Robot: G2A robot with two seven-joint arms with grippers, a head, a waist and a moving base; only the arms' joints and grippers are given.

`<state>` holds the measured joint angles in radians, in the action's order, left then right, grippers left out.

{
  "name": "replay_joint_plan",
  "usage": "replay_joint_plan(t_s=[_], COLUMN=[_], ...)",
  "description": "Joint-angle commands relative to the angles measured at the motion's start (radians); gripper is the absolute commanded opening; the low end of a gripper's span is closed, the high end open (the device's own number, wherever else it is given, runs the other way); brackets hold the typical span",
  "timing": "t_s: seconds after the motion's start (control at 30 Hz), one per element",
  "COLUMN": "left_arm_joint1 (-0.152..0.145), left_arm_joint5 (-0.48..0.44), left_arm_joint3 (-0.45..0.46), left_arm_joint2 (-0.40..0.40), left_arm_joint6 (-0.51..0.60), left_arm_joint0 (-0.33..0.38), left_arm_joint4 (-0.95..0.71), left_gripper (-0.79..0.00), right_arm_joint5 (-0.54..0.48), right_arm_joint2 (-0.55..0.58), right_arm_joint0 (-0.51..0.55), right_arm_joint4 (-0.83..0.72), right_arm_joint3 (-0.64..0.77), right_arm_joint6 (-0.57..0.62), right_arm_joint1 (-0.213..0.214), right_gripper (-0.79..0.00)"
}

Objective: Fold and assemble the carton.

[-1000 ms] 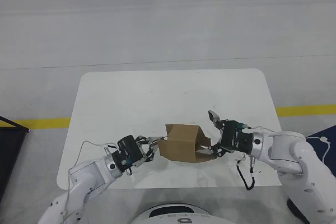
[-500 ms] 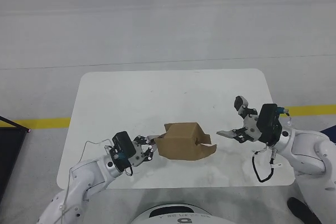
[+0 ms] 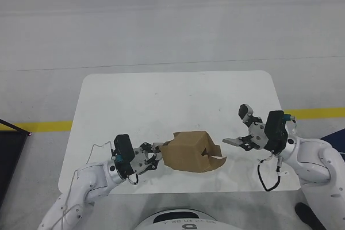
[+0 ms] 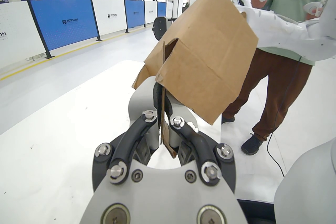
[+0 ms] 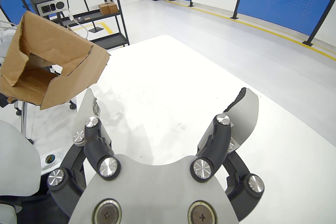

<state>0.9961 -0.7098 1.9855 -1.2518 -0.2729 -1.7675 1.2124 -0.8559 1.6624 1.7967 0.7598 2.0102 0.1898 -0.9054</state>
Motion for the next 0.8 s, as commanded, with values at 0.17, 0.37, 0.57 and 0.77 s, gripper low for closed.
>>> replay_joint_plan(t_s=[0.17, 0.37, 0.57, 0.77], left_arm_joint1=[0.004, 0.005, 0.006, 0.007], left_arm_joint5=[0.007, 0.005, 0.006, 0.008], left_arm_joint3=[-0.015, -0.024, -0.029, -0.033], left_arm_joint2=[0.013, 0.017, 0.023, 0.027], left_arm_joint6=[0.02, 0.04, 0.041, 0.036], left_arm_joint0=[0.007, 0.016, 0.019, 0.02], left_arm_joint4=[-0.08, -0.093, -0.082, -0.069], left_gripper=[-0.785, -0.785, -0.785, -0.785], right_arm_joint5=[-0.015, -0.002, 0.011, 0.021], right_arm_joint2=[-0.027, -0.05, -0.065, -0.08], right_arm_joint0=[0.014, 0.01, -0.001, -0.009], right_arm_joint4=[0.038, 0.058, 0.071, 0.078], right_arm_joint3=[0.014, 0.028, 0.038, 0.044], right_arm_joint6=[-0.032, -0.041, -0.041, -0.037], right_arm_joint1=[-0.005, -0.009, -0.011, -0.013], right_gripper=[0.0, 0.0, 0.0, 0.0])
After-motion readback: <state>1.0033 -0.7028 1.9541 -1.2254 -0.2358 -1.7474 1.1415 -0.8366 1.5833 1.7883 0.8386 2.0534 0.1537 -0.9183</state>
